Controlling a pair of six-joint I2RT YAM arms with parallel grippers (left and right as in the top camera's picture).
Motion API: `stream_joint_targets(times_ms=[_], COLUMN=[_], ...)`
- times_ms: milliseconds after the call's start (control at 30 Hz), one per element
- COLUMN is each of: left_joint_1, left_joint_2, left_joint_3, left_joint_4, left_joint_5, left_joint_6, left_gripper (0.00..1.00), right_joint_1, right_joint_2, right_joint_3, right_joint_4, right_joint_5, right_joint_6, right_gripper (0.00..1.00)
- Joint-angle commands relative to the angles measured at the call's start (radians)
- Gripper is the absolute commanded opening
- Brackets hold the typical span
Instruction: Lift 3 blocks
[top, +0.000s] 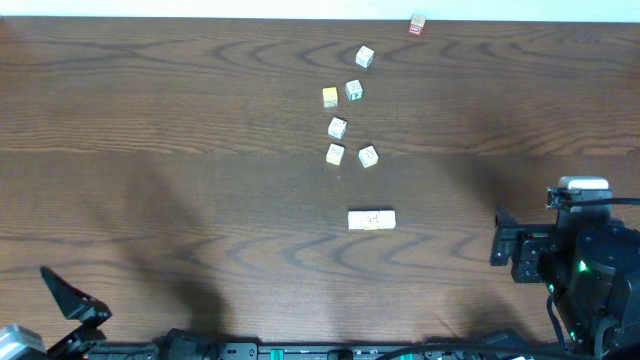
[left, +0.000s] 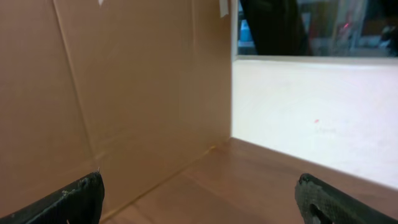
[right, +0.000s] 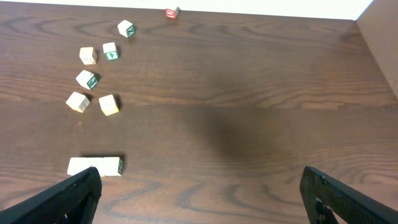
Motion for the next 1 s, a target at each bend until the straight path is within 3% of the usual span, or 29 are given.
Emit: stream_joint_targets(times_ms=[0, 133, 433, 700, 967], left_joint_1=[0.004, 0.004, 0.004, 0.004, 0.004], left_joint_2=[0.000, -0.001, -0.001, -0.001, -0.001], left_joint_3=[-0.014, -0.015, -0.015, -0.018, -0.049], left_joint_4=[0.015, -0.008, -0.008, -0.013, -0.087], left_joint_5=[0.065, 0.066, 0.069, 0.069, 0.069], left_joint_6=[-0.071, -0.071, -0.072, -0.072, -0.120], left_gripper=[0.98, 0.98, 0.98, 0.98, 0.98], right_joint_1=[-0.003, -0.003, 0.008, 0.167, 0.171], right_joint_2=[-0.017, -0.016, -0.015, -0.113, -0.335], right_joint_3=[0.002, 0.002, 0.002, -0.012, -0.181], right_joint_4=[-0.001, 0.024, 0.253, -0.001, -0.071], right_joint_5=[0.023, 0.096, 0.131, 0.155, 0.168], right_joint_6=[-0.013, -0.086, -0.352, -0.370, -0.332], right_gripper=[0.99, 0.99, 0.99, 0.99, 0.99])
